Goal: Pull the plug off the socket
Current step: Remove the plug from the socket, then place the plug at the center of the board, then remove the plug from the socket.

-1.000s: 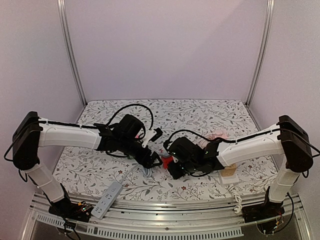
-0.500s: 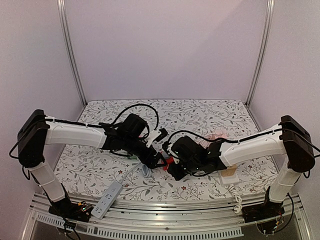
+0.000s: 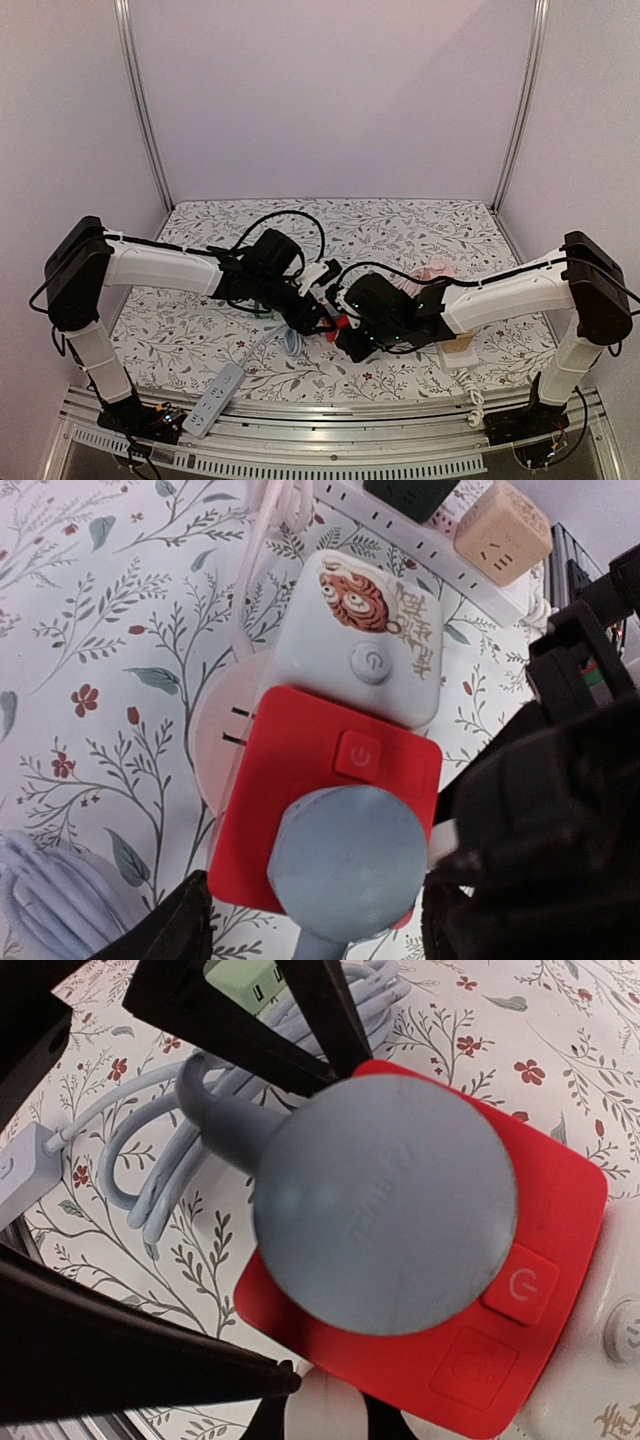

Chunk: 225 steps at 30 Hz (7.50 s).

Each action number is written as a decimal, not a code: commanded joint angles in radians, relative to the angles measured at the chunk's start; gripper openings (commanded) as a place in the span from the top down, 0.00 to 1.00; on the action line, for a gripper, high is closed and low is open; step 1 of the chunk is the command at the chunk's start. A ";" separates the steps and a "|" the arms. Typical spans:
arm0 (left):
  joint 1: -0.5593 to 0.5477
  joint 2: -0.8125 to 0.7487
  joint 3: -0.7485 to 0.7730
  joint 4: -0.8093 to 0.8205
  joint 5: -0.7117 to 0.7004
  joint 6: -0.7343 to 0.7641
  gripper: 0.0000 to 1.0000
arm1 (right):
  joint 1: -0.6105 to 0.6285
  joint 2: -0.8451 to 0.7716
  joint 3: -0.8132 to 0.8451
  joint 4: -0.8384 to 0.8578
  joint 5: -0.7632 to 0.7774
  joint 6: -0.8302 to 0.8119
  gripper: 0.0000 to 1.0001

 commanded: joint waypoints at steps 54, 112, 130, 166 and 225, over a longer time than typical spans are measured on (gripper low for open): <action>-0.009 0.041 -0.021 0.056 -0.139 -0.033 0.63 | 0.007 -0.066 0.037 -0.140 -0.141 -0.087 1.00; -0.027 -0.146 -0.095 0.022 -0.183 -0.144 0.64 | 0.065 -0.312 0.026 -0.247 0.182 -0.006 1.00; 0.104 -0.537 0.074 -0.566 -0.407 -0.248 0.01 | 0.062 -0.194 0.339 -0.328 0.341 -0.013 1.00; 0.449 -0.811 -0.112 -0.569 -0.523 -0.112 0.00 | -0.134 0.628 0.963 -0.134 0.264 0.255 0.96; 0.011 -0.619 -0.002 -0.395 -0.425 -0.106 0.02 | -0.217 -0.136 0.209 -0.261 0.113 -0.034 0.09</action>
